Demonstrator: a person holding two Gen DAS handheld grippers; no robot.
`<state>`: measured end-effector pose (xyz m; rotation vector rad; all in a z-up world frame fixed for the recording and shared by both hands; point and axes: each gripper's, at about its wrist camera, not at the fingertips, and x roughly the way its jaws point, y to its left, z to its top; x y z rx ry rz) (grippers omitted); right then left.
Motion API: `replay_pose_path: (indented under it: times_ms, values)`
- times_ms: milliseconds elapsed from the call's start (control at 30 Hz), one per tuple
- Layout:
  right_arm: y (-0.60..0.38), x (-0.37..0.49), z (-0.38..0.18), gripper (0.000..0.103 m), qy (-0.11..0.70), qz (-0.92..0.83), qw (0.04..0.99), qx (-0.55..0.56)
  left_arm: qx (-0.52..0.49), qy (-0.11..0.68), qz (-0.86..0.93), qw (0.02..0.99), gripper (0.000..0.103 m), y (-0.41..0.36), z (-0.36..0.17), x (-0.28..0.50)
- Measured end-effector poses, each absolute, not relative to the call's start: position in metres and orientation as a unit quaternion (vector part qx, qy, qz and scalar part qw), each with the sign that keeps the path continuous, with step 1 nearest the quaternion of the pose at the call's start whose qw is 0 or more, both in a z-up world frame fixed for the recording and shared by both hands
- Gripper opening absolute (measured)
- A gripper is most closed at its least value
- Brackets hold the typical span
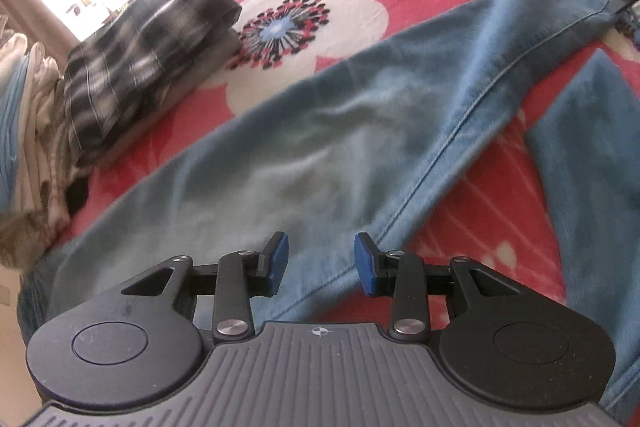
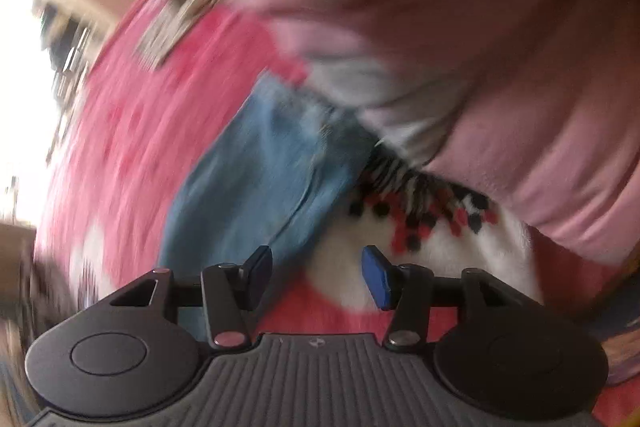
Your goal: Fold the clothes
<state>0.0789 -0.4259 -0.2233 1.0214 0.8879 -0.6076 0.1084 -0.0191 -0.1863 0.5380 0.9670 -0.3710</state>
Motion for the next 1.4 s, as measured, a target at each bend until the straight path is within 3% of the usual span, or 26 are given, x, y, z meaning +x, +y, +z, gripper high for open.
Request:
replay_pose_path:
  times_ms: [100, 133, 167, 200, 233, 300, 433, 600, 967, 1100, 1267, 1333, 1400]
  values:
    - [-0.428, 0.085, -0.234, 0.054, 0.369, -0.299, 0.733, 0.487, 0.254, 0.452, -0.177, 0.836, 0.036, -0.015, -0.186, 0.106]
    - [-0.427, 0.088, -0.236, 0.049, 0.364, -0.301, 0.736, 0.485, 0.253, 0.453, -0.177, 0.836, 0.036, -0.014, -0.187, 0.107]
    - [-0.425, 0.091, -0.233, 0.041, 0.364, -0.300, 0.743, 0.475, 0.252, 0.453, -0.178, 0.837, 0.036, -0.014, -0.188, 0.108]
    - [-0.422, 0.093, -0.228, 0.015, 0.368, -0.296, 0.753, 0.458, 0.251, 0.454, -0.178, 0.836, 0.036, -0.013, -0.190, 0.108]
    - [-0.420, 0.096, -0.223, 0.006, 0.373, -0.291, 0.763, 0.440, 0.251, 0.455, -0.178, 0.836, 0.036, -0.013, -0.192, 0.109]
    - [-0.409, 0.095, -0.204, 0.004, 0.379, -0.296, 0.789, 0.383, 0.254, 0.457, -0.178, 0.834, 0.036, -0.014, -0.197, 0.108]
    - [-0.389, 0.092, -0.189, 0.004, 0.400, -0.329, 0.813, 0.265, 0.258, 0.453, -0.179, 0.835, 0.036, -0.014, -0.199, 0.106]
    - [-0.393, 0.081, -0.219, 0.013, 0.448, -0.348, 0.788, 0.239, 0.248, 0.457, -0.181, 0.835, 0.036, -0.011, -0.199, 0.105]
    - [-0.323, 0.078, -0.152, 0.020, 0.397, -0.161, 0.901, 0.069, 0.179, 0.496, -0.188, 0.829, 0.036, 0.016, -0.176, 0.075]
    - [-0.317, 0.093, -0.142, 0.020, 0.416, -0.088, 0.898, 0.114, 0.128, 0.513, -0.185, 0.828, 0.036, 0.041, -0.157, 0.051]
    - [-0.330, 0.088, -0.170, 0.034, 0.505, -0.062, 0.829, 0.233, 0.088, 0.518, -0.215, 0.823, 0.037, 0.055, -0.136, 0.022]
    - [-0.338, 0.078, -0.190, 0.044, 0.536, -0.077, 0.788, 0.291, 0.080, 0.514, -0.254, 0.815, 0.038, 0.045, -0.133, 0.014]
    - [-0.340, 0.062, -0.207, 0.045, 0.551, -0.080, 0.756, 0.344, 0.089, 0.505, -0.300, 0.804, 0.041, 0.027, -0.132, 0.006]
